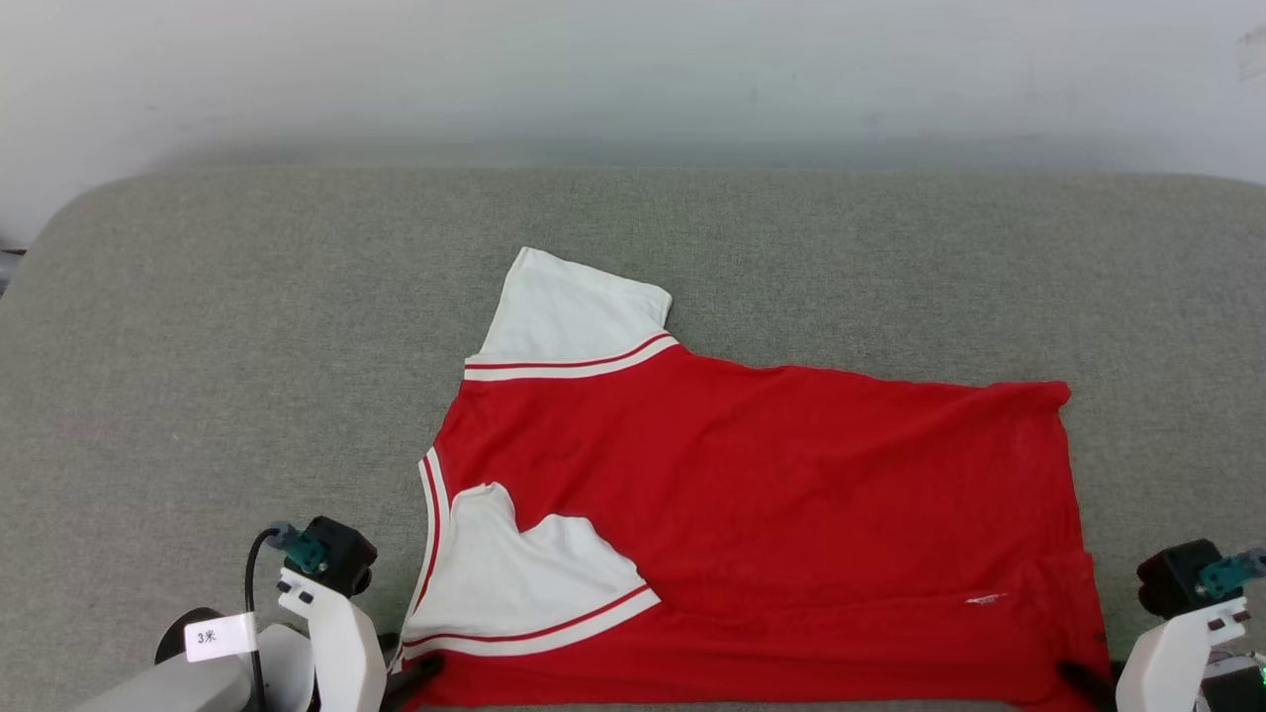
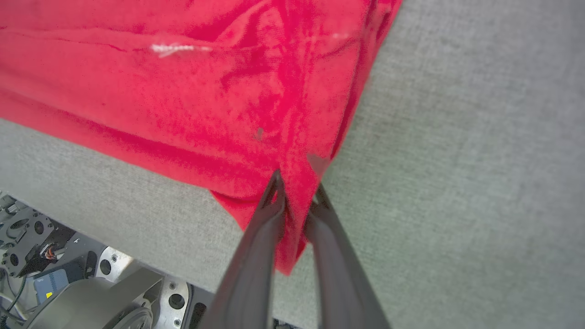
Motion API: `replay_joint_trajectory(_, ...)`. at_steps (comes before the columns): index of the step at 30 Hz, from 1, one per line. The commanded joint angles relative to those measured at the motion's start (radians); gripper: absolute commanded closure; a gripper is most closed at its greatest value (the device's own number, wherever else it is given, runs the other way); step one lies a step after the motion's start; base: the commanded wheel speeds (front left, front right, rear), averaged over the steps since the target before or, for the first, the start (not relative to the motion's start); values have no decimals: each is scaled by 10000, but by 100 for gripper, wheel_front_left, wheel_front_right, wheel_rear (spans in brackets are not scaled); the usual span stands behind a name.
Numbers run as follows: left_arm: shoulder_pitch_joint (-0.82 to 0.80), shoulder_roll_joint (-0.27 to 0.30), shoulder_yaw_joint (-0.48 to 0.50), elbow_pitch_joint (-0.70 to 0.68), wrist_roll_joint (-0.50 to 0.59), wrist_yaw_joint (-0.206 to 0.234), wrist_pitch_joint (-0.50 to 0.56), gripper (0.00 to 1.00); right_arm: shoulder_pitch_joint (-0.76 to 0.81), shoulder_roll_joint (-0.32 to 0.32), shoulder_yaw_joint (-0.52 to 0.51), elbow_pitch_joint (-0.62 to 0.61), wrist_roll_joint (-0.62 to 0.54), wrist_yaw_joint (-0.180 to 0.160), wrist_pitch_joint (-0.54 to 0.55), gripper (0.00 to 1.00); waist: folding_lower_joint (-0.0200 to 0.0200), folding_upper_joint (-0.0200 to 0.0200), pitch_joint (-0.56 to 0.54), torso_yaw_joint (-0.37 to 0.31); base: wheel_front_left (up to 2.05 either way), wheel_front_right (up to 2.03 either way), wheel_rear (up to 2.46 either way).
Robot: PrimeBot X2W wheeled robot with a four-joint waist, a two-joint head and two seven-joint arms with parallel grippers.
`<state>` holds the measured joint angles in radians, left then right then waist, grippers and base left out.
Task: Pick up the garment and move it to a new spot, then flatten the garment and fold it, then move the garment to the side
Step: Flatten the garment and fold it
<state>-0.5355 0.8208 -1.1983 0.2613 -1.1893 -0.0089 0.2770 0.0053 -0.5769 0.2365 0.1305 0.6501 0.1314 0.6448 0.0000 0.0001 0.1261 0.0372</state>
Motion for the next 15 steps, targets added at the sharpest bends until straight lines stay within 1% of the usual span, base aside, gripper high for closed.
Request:
replay_joint_trajectory(1, 32, 102, 10, 98, 109, 64, -67, 0, 56, 46, -104, -83, -119, -16, -261, 0, 0, -1, -98, -2, 0, 0, 0)
replay_joint_trajectory(3, -106, 222, 92, -10, 210, 132, -214, 0, 77, 159, -329, -280, -381, -16, -790, 0, 0, -1, -237, -1, 0, 0, 0)
replay_joint_trajectory(7, -396, 523, 434, -436, 313, 324, -548, 0, 112, 620, -1074, -842, -938, -14, -1974, 0, 0, -1, -450, -70, 0, 0, 0)
replay_joint_trajectory(10, -712, 703, 788, -701, 405, 516, -910, 0, -13, 1209, -1626, -1288, -1583, -13, -2917, 0, 0, -1, -492, -170, 0, 0, 0)
replay_joint_trajectory(13, -1237, 838, 1093, -766, 821, 730, -1322, 0, -164, 1850, -2060, -1731, -2241, -13, -3828, 0, 0, -1, -413, -323, 0, 0, 0)
replay_joint_trajectory(15, -1597, 729, 1303, -715, 991, 799, -1560, 0, -274, 2320, -2326, -2011, -2610, -13, -4403, 0, 0, -1, -279, -441, 0, 0, 0)
